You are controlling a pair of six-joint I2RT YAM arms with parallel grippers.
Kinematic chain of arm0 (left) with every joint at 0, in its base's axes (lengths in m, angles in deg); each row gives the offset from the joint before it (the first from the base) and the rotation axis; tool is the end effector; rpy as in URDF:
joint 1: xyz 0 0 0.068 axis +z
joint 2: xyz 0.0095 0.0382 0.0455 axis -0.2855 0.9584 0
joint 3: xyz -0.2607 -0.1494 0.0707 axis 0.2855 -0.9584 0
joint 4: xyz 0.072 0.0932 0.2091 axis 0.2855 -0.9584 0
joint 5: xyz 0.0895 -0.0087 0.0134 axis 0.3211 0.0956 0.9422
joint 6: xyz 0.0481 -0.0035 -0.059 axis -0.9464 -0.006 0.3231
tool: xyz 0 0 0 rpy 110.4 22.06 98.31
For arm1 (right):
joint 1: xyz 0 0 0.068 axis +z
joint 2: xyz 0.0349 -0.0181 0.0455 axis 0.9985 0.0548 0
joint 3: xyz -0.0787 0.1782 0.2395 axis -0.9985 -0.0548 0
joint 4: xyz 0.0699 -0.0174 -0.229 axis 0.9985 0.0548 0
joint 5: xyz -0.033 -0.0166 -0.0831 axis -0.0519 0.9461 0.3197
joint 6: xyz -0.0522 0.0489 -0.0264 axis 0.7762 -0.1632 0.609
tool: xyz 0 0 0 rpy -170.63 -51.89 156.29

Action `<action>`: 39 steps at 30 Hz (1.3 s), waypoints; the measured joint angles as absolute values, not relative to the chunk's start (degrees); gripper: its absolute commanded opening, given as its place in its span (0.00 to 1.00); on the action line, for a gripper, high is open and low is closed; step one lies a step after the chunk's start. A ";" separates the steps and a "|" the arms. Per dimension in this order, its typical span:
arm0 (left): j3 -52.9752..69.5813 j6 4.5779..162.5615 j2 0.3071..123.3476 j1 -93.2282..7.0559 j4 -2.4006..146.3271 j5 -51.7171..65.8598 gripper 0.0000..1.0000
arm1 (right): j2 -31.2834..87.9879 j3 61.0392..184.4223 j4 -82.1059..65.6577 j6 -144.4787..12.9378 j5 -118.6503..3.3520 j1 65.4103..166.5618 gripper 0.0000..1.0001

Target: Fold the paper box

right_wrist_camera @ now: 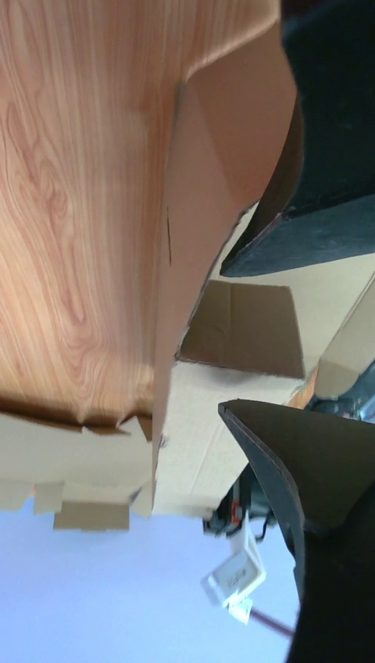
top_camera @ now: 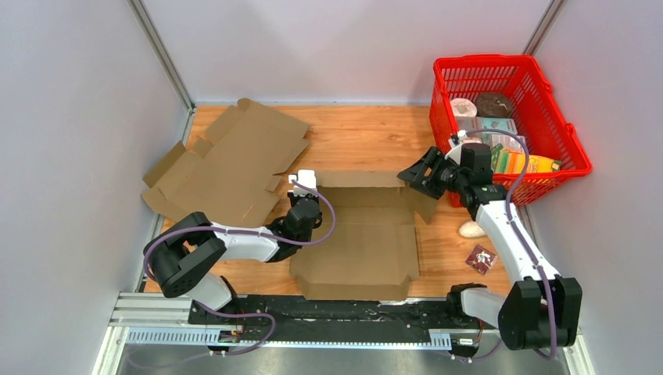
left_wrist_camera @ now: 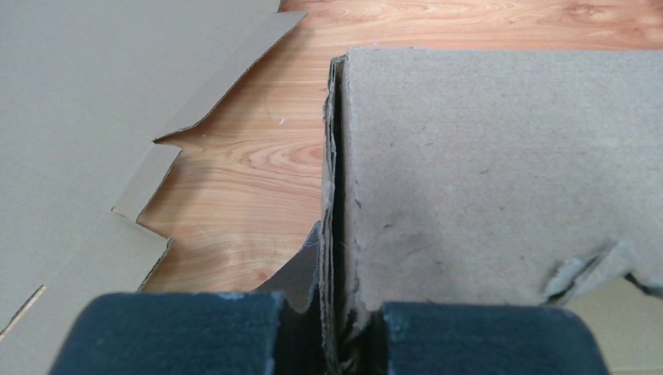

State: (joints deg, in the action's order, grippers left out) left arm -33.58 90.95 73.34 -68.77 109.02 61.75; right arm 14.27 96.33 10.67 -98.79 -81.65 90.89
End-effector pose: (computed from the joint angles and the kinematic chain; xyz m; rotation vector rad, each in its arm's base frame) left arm 0.2143 -0.1997 0.2261 -0.0264 1.7809 -0.1325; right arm 0.2318 0.0504 0.3018 0.3963 2.2704 1.0225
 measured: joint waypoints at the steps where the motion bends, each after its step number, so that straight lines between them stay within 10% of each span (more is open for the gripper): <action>1: -33.65 91.13 73.27 -68.77 108.93 62.01 0.00 | 13.62 96.33 11.96 -97.54 -80.73 90.89 0.69; 12: -34.35 96.13 72.24 -67.92 107.22 66.07 0.00 | -5.88 86.12 17.38 -90.75 -64.88 98.21 0.31; 19: -34.37 97.97 72.24 -67.79 106.94 67.10 0.00 | 9.36 83.87 12.76 -92.45 -56.27 110.34 0.06; 39: -36.34 102.56 71.50 -65.78 109.10 66.58 0.00 | 28.00 84.46 1.68 -99.97 -35.35 108.79 0.31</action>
State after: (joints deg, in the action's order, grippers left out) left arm -36.34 102.56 71.50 -65.78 109.10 66.58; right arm 28.00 84.46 1.68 -99.97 -35.35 108.79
